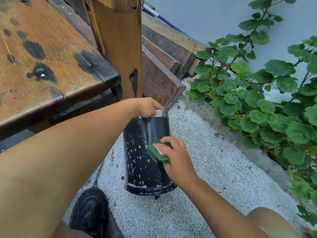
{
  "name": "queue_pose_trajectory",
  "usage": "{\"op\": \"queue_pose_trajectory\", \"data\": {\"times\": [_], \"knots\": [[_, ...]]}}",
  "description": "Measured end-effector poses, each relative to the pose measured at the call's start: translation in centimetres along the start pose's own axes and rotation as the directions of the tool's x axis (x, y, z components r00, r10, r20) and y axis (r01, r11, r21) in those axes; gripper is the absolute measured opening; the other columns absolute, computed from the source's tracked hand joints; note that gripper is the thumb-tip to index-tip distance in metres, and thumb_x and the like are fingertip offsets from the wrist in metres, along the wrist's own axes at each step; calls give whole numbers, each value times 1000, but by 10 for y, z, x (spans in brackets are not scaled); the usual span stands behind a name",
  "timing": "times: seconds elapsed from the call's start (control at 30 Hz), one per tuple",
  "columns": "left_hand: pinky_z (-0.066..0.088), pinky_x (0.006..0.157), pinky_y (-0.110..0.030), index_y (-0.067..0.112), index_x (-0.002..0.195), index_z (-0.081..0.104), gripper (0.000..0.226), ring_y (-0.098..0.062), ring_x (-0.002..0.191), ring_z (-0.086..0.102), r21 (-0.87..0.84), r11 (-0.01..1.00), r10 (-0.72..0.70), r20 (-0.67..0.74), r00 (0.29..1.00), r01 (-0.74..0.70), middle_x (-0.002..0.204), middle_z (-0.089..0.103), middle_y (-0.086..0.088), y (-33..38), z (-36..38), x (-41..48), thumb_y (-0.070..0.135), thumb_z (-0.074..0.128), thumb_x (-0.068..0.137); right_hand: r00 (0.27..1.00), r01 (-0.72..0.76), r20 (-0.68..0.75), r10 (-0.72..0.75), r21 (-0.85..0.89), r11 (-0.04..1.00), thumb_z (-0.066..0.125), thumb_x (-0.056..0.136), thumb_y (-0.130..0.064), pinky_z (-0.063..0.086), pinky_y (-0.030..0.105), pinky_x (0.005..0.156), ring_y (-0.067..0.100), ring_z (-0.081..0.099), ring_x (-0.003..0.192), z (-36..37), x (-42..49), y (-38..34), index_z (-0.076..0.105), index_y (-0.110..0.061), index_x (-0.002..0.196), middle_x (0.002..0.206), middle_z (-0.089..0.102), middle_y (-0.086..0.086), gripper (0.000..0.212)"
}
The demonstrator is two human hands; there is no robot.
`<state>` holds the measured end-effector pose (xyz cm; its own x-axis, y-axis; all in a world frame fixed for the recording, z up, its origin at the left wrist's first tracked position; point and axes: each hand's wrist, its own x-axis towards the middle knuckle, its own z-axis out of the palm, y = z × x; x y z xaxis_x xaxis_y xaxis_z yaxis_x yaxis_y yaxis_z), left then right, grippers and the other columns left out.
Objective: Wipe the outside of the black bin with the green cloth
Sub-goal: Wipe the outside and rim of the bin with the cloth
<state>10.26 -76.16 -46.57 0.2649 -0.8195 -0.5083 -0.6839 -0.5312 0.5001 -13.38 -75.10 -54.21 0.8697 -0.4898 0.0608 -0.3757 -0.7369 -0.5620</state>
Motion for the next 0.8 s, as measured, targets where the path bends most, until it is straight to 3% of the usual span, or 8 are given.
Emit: {"op": "queue_pose_trajectory", "data": {"times": [0.13,0.23,0.33,0.4,0.5,0.6,0.7,0.8], "knots": [[38,68,-33,32,146,44,45,-25,71,44,-66,998,36,156,987,-26,83,59,-10,-6,-1,-2,18,41,104,999,0,32,0,12,1000,69,75,8,42,32,108,16,37,131,3,-23,3,64,-28,131,136,48,-8,67],[34,64,-33,20,130,59,41,-22,72,42,-225,974,15,78,997,3,87,59,-16,-10,3,-2,3,46,95,998,2,58,-2,2,1000,70,76,6,40,28,106,15,37,130,5,-37,7,64,-30,131,136,47,-10,66],[34,66,-35,-5,95,63,22,-23,75,43,-286,958,4,9,1000,-1,83,54,-19,-18,4,-5,-9,45,83,998,10,60,-10,5,1000,71,76,4,37,22,102,12,38,126,7,-47,8,66,-29,127,133,49,-11,61],[36,68,-35,-1,76,60,16,-23,75,43,-281,960,-2,-6,1000,0,75,52,-15,-23,0,-8,-10,48,82,998,10,66,-10,-7,1000,71,76,3,36,22,100,12,39,125,8,-51,8,68,-28,124,131,50,-11,58],[41,68,-30,11,85,59,15,-22,72,48,-90,996,10,52,999,-5,80,55,-4,-21,-4,-14,7,49,94,997,6,83,-4,-15,1000,68,78,1,40,24,97,14,40,122,7,-54,5,69,-27,121,128,52,-10,51],[45,85,-32,18,118,58,25,-20,99,51,9,1000,15,114,993,-17,111,56,0,-22,-7,-17,17,38,103,991,15,132,-11,-29,999,66,81,-2,41,24,95,13,40,118,2,-54,4,69,-28,120,123,52,-13,47],[39,77,-33,5,98,60,30,-22,87,49,102,992,63,56,996,-69,95,58,-5,-27,-7,-15,25,39,105,984,33,176,-26,-34,999,65,83,-6,44,26,91,14,41,112,-2,-53,1,69,-28,116,117,51,-15,40],[37,70,-34,7,85,57,40,-21,73,47,115,993,37,-30,999,-34,79,52,-5,-34,-3,-13,38,41,103,970,44,242,-28,-61,997,64,84,-6,45,28,90,13,40,110,-6,-54,-1,68,-28,118,116,49,-16,40]]}}
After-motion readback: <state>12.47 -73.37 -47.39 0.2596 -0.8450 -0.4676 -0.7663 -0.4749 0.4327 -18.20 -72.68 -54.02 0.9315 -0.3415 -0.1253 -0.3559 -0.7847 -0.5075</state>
